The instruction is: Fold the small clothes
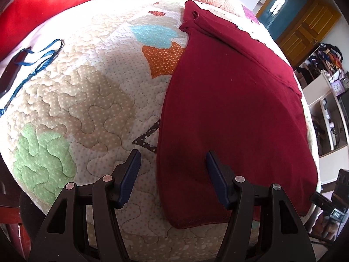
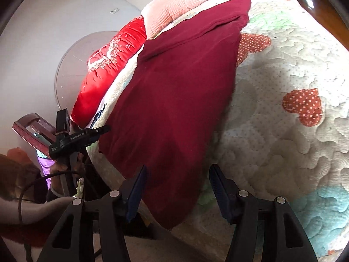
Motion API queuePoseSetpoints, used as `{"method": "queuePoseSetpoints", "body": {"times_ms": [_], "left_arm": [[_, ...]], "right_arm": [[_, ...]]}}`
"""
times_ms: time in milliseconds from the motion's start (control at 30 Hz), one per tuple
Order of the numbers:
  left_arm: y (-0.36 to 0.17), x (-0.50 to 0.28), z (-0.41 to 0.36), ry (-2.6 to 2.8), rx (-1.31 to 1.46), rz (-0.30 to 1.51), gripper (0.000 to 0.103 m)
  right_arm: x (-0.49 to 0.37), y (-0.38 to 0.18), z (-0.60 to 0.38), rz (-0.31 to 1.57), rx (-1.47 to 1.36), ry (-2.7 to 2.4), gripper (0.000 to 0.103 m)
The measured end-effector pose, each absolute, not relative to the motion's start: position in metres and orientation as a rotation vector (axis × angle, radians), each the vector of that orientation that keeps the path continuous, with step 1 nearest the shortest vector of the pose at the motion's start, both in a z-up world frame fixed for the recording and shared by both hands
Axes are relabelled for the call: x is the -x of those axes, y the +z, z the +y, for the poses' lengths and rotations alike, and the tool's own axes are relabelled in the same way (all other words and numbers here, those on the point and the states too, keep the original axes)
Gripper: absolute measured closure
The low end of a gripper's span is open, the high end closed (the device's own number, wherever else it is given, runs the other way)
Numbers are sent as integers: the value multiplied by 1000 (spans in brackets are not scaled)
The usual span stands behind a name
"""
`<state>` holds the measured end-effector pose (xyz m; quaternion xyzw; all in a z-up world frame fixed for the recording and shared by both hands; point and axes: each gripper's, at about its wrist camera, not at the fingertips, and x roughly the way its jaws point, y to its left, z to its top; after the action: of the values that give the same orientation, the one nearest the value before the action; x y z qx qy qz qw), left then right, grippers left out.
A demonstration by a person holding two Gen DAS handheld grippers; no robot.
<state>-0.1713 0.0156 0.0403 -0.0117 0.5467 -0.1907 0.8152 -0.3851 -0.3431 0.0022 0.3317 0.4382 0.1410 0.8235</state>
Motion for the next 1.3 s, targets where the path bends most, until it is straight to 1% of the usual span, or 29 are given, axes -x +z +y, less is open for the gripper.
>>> {"method": "queuePoseSetpoints", "body": {"times_ms": [167,267,400,567,700,733,767,800,833,867,900,1000,1133,1167,1200,1233,1267,1300], "left_arm": [[36,172,12,-381,10,1154,40],[34,172,9,-372,8,1147,38],[34,173,8,-370,-5,1144,38],[33,178,8,-375,7,1161,38],[32,184,13,-400,37,1175,37],[31,185,13,-405,34,1175,37],[31,186,12,-407,25,1173,37],[31,186,11,-411,11,1171,38],[31,187,9,-418,-2,1167,48],[32,187,8,-437,0,1169,57],[32,189,8,-464,14,1179,71],[39,196,4,-481,-27,1160,81],[40,201,6,-483,-34,1168,80],[40,201,8,-475,-26,1173,79],[39,201,10,-462,-7,1180,72],[38,201,13,-448,12,1191,63],[37,201,16,-440,35,1201,60],[36,200,20,-442,68,1207,59]], "right_arm": [[381,1,-338,934,-692,301,61],[384,3,-341,931,-693,297,65],[387,3,-342,926,-711,311,66],[388,9,-332,921,-626,330,65],[386,4,-337,908,-676,337,65],[385,3,-337,906,-673,337,69],[384,4,-337,903,-659,334,82],[384,6,-338,893,-654,322,93],[385,8,-341,880,-667,320,96],[386,12,-343,869,-672,326,96],[387,18,-343,856,-657,329,96],[394,34,-345,815,-631,347,96],[389,20,-349,857,-635,345,96],[387,13,-349,878,-647,354,96],[387,9,-350,890,-660,361,96],[386,5,-348,896,-675,361,91],[386,1,-349,899,-700,376,78],[386,-2,-351,893,-734,408,72]]}}
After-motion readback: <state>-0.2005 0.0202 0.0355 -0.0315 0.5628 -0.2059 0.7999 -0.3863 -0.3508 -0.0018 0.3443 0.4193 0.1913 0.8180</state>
